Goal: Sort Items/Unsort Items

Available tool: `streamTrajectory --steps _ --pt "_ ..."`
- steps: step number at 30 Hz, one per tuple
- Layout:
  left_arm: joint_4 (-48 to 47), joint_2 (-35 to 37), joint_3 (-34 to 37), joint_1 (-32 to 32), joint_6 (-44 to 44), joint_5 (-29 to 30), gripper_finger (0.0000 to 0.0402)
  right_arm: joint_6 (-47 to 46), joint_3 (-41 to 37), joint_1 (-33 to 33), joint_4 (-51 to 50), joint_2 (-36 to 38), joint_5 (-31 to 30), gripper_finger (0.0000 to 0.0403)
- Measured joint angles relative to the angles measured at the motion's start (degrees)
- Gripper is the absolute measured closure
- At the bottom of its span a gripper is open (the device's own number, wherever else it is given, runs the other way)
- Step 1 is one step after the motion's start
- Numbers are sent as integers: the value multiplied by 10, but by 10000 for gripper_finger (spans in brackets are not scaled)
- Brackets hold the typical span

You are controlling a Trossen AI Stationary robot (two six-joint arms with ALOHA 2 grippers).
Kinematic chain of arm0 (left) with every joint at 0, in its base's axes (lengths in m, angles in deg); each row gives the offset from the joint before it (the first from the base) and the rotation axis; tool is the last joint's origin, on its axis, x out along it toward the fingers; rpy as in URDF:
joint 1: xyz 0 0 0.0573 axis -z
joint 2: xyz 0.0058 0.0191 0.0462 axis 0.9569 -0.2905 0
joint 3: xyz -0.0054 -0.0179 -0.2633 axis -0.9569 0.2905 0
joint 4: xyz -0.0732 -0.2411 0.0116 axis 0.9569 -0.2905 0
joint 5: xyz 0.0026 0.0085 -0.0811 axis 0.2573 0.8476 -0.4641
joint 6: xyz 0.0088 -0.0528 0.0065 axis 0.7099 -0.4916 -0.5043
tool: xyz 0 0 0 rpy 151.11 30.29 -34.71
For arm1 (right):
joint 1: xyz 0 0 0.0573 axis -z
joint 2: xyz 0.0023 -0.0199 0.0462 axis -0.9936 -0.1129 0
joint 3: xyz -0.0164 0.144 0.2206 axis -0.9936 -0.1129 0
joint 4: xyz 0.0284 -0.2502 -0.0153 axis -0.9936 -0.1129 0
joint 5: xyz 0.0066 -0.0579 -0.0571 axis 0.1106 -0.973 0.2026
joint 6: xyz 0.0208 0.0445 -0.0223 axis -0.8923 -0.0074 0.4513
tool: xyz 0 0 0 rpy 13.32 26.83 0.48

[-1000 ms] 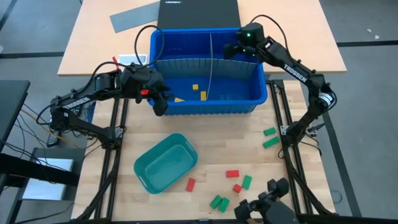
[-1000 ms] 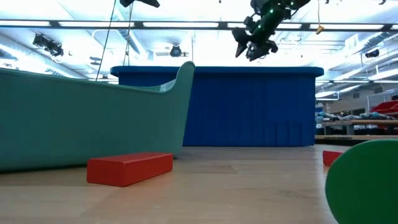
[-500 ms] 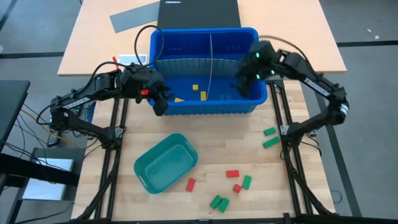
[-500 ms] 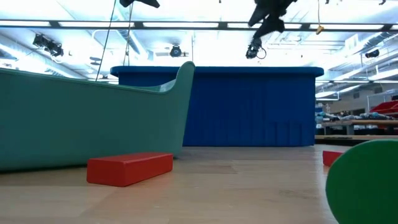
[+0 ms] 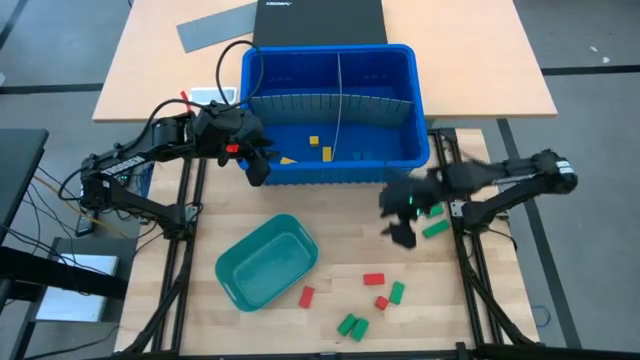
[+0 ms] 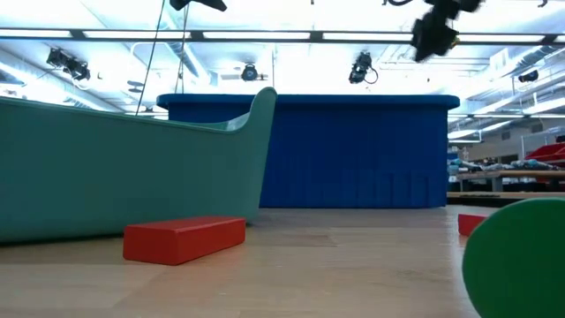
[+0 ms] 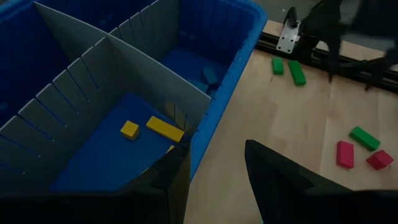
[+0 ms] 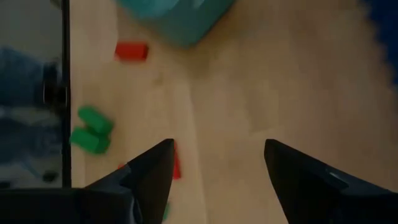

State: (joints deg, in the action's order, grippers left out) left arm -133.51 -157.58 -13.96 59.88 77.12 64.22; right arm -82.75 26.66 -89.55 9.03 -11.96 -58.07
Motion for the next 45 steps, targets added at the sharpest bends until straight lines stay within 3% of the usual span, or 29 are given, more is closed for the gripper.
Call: streamTrajectory --steps 7,19,24,30,45 --pt "-1 0 0 0 0 0 243 -52 -84 -113 98 -62 -19 141" --pt "-5 0 0 0 -4 -1 243 -73 -94 -217 148 -223 -19 115" --pt "-5 0 0 0 -4 -1 243 -104 -94 -231 210 -246 -42 115" --pt "-5 0 0 0 -2 -3 243 -132 -94 -231 212 -247 -91 122" --pt "-25 0 0 0 -3 -17 243 -131 -105 -240 238 -317 -72 142"
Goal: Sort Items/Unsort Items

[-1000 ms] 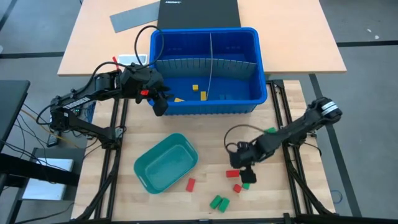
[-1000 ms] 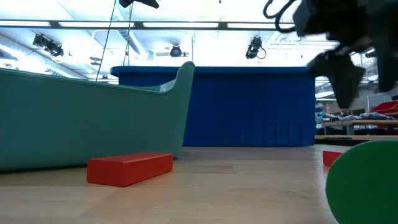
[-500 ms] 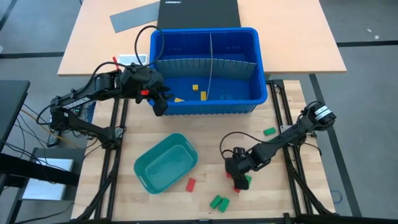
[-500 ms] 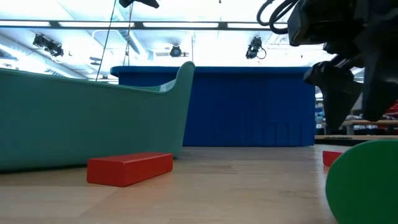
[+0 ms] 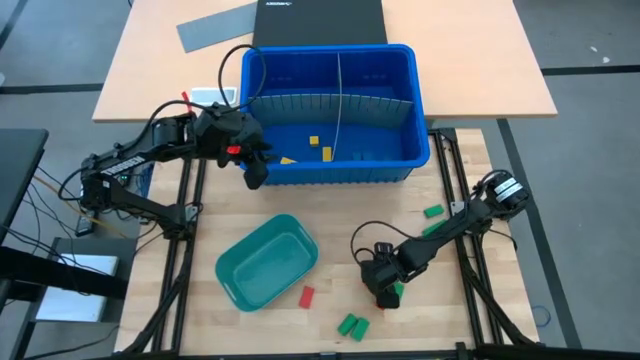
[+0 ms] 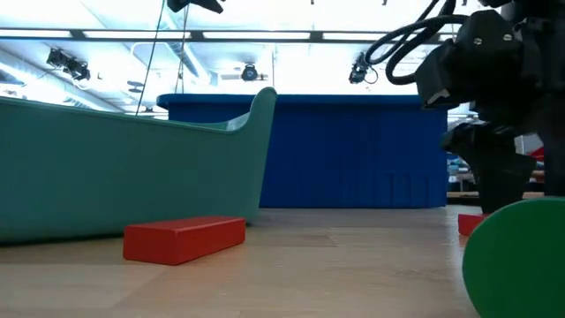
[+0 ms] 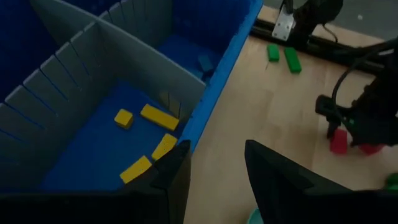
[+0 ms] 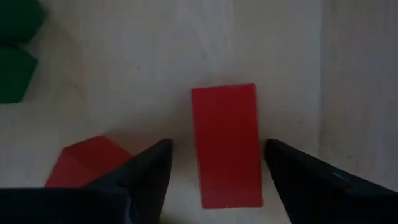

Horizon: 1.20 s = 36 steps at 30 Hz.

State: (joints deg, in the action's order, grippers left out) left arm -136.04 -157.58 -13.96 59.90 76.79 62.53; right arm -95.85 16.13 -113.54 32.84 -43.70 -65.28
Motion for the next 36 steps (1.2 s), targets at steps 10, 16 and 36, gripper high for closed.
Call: streamTrajectory --steps 10,16,36 --pt "-34 0 0 0 -16 -4 243 -2 -2 6 -4 9 -6 281" --pt "-45 0 0 -8 -12 -18 243 -27 36 35 -55 51 0 281" --pt "51 -17 0 -53 49 -96 364 277 498 518 -311 82 -267 281"
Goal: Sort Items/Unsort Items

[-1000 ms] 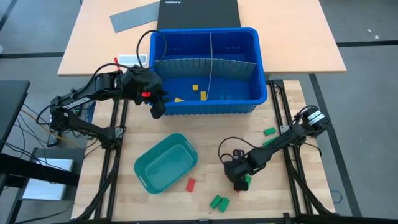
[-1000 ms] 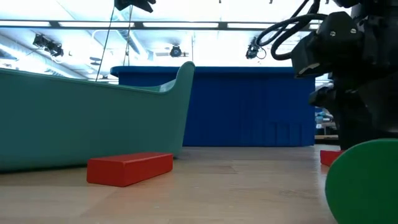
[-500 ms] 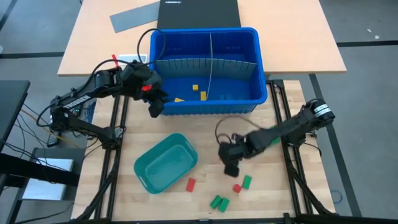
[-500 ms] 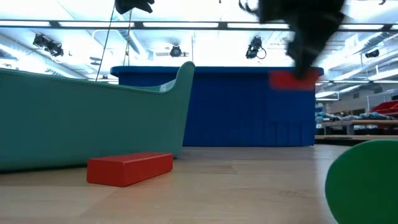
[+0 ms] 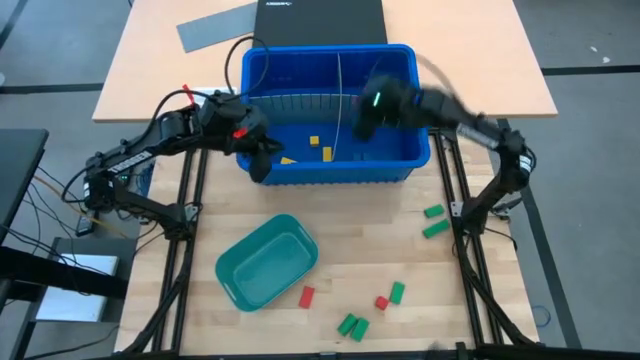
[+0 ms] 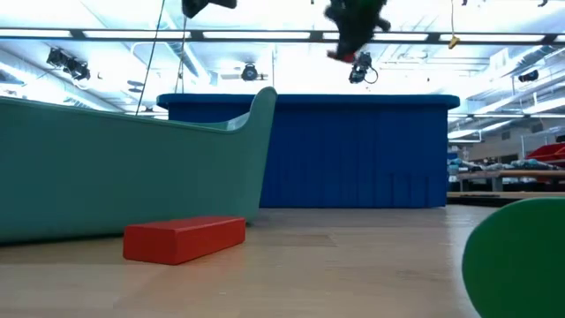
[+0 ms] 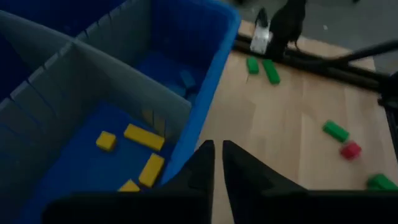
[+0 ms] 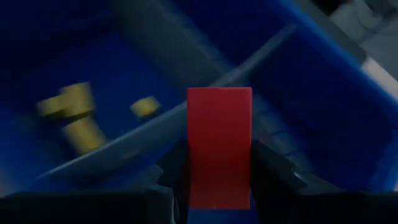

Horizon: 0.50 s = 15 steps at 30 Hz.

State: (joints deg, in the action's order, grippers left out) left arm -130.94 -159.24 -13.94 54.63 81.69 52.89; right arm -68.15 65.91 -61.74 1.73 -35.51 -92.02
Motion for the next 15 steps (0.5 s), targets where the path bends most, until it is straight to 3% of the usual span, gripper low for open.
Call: streamTrajectory --steps 7,11,15 --pt "58 -49 0 0 -38 32 393 84 0 262 90 -30 200 281" --pt "101 -81 0 2 -91 42 395 105 0 333 107 -64 288 281" --pt "134 -115 0 3 -121 42 395 118 0 359 94 -101 309 281"
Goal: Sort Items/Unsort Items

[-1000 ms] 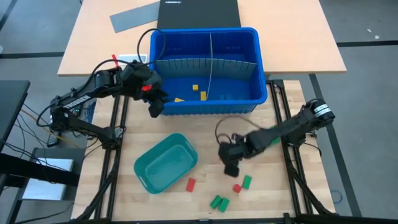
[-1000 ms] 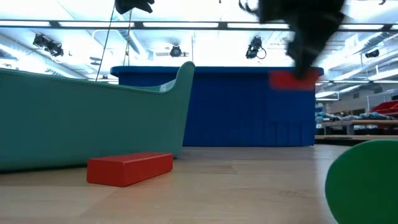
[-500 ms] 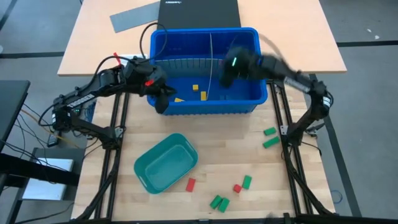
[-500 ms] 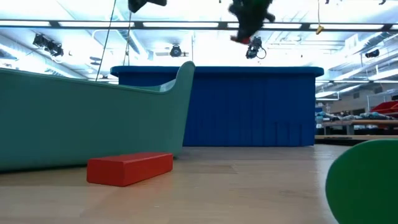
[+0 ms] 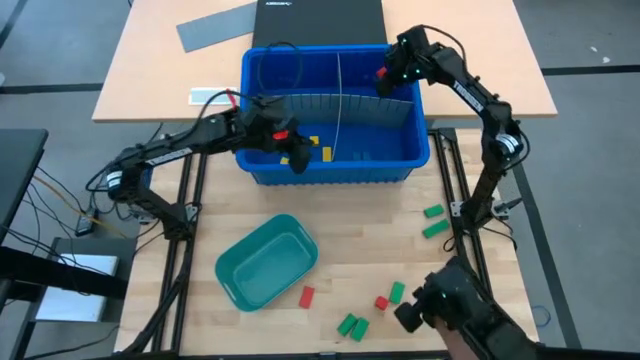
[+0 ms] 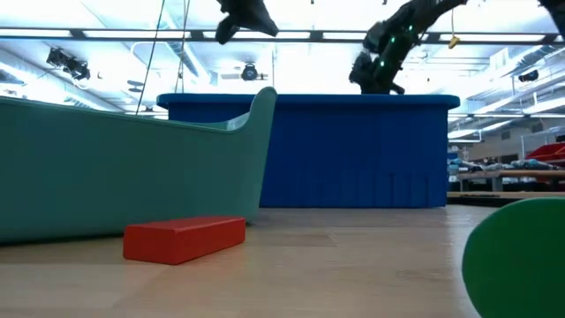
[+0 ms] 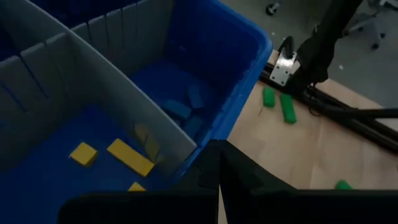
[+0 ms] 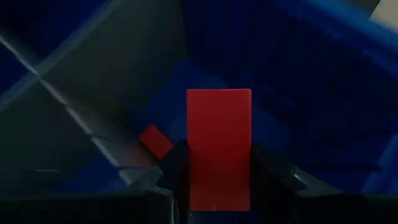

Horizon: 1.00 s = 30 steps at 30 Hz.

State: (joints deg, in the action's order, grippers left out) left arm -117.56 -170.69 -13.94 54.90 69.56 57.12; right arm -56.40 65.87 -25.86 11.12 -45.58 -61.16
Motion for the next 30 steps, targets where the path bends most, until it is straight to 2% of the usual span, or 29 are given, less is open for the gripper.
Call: streamTrajectory --steps 6,8,13,16,19,23,30 --pt "9 -18 0 0 -15 0 395 -25 0 6 5 -27 -16 280" --pt "6 -19 0 0 -14 0 395 -30 0 6 5 -27 -22 244" --pt "6 -19 0 -3 15 -1 395 -30 0 5 1 -15 -40 117" --pt "5 -19 0 -3 23 -4 395 -30 0 1 -8 7 -41 88" --pt "3 -19 0 -3 30 -6 395 -28 0 -8 -17 35 -42 92" --pt "3 -19 0 -3 31 -25 396 -28 0 -30 -36 85 -34 123" --pt "3 -19 0 5 50 -37 396 -60 0 -107 -122 169 7 225"
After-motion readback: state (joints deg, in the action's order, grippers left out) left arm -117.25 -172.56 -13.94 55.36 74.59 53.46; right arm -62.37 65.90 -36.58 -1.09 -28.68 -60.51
